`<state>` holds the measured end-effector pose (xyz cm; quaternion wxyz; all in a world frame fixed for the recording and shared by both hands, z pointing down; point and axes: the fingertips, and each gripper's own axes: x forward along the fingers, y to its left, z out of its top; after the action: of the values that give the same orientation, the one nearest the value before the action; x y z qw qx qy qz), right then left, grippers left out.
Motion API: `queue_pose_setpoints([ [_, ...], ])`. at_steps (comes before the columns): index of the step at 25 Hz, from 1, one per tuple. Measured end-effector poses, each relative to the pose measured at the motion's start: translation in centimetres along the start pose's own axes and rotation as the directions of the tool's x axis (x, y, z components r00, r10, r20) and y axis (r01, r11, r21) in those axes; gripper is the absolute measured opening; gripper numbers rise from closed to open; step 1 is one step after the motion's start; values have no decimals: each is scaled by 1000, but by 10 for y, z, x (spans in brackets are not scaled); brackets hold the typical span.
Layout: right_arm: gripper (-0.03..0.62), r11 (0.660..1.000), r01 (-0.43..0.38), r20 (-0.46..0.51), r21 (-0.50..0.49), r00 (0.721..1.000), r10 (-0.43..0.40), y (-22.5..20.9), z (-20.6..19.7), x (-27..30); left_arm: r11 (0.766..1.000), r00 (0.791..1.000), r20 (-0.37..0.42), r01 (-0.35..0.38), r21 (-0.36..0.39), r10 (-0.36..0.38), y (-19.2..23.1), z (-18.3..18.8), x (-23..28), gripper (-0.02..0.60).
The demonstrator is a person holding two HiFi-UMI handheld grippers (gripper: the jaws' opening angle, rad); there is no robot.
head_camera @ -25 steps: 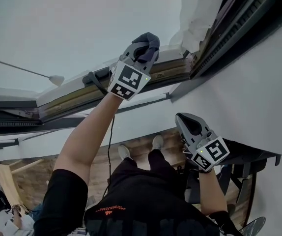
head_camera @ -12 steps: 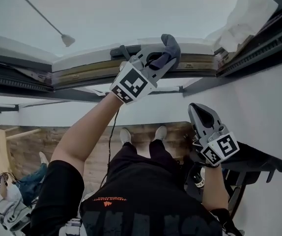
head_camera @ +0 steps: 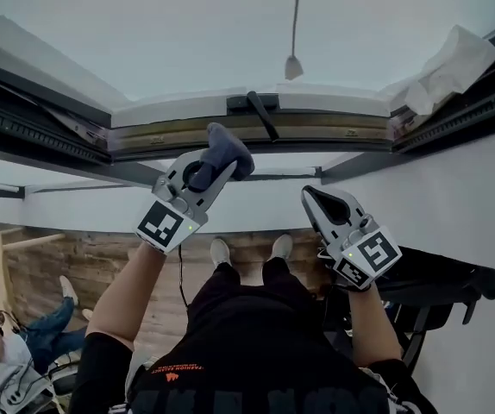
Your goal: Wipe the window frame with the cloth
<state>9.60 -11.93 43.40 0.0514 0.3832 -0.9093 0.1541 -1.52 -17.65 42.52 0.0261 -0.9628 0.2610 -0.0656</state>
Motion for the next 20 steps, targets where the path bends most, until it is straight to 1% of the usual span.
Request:
queue_pose_setpoints([
  [3, 3, 999, -32, -1, -30, 1000, 32, 23, 10, 22, 999, 1000, -9, -23, -46, 22, 7, -8, -39, 41],
  [8, 3, 997, -53, -5, -65, 999, 52, 50, 17, 44, 995, 999, -9, -52, -87, 52, 14, -18, -88, 41],
  [11, 3, 997, -45, -6, -66, 999, 45, 57, 17, 52, 995, 997, 22, -73, -67, 75, 26, -18, -107, 41],
  [15, 3, 997, -45, -6, -69, 999, 44, 65, 19, 60, 989, 993, 5, -117, -92, 118, 37, -28, -133, 41],
  [20, 3, 995, -58, 5, -84, 998, 59, 73, 26, 69, 986, 987, 26, -155, -65, 157, 48, -20, -149, 41],
])
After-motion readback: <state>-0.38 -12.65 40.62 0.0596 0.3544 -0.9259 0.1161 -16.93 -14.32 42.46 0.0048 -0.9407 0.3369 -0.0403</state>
